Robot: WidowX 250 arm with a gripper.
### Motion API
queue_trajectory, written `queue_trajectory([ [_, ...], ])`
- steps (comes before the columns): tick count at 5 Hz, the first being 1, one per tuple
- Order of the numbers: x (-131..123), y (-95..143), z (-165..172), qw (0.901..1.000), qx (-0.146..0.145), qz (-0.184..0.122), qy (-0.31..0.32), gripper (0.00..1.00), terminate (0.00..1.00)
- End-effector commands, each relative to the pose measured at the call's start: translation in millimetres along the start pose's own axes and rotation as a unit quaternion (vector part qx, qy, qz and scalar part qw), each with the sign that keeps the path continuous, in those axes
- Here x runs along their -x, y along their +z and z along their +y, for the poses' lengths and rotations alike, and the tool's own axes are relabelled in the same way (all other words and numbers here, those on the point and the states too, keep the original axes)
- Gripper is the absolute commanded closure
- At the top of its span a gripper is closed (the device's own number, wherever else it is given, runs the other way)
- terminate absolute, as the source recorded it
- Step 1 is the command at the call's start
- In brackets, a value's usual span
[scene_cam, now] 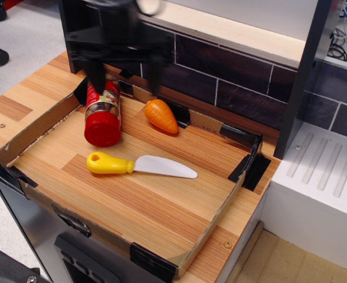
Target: Upright basil bottle
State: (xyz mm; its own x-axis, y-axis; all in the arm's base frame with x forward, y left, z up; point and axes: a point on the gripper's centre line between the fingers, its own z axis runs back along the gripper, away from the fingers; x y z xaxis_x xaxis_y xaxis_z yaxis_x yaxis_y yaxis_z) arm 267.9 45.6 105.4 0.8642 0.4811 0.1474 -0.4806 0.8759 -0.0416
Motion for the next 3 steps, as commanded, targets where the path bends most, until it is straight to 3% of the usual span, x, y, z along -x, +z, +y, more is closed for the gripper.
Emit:
queue_trajectory([
  [1, -12, -9, 26, 0.9889, -0.011, -0.008, 0.148, 0.0, 0.0],
  [3, -11, -50, 33, 0.9867, -0.028, -0.019, 0.159, 0.0, 0.0],
])
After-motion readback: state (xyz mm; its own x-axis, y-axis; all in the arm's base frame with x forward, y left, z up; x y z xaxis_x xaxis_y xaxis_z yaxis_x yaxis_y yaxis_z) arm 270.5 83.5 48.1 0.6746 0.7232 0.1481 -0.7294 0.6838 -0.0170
